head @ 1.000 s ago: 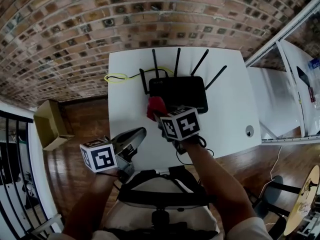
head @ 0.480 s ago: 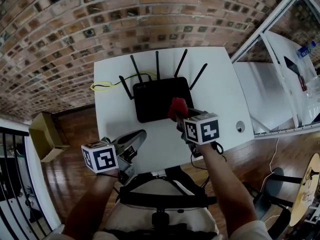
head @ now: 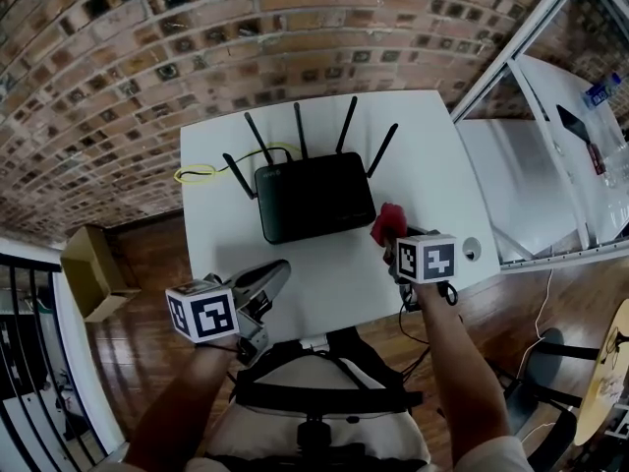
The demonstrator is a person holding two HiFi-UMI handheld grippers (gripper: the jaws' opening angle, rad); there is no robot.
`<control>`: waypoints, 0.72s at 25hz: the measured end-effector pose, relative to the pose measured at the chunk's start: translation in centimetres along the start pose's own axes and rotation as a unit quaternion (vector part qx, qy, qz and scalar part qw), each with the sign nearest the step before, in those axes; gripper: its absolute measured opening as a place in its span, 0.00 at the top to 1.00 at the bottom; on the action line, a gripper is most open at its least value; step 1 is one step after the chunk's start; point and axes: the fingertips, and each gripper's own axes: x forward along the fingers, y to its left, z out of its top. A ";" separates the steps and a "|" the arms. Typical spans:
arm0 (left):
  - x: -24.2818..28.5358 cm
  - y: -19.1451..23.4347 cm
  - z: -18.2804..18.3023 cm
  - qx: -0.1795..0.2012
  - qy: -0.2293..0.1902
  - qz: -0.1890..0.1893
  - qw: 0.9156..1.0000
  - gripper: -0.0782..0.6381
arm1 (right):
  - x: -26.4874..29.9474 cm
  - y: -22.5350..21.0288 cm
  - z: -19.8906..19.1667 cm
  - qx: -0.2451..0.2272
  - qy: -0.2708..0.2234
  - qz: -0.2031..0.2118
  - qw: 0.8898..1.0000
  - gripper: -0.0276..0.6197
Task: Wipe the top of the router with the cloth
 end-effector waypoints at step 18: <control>-1.3 1.3 -0.8 -0.006 0.007 0.019 1.000 0.86 | 4.8 1.2 -3.6 -0.014 0.060 -0.037 0.997 0.76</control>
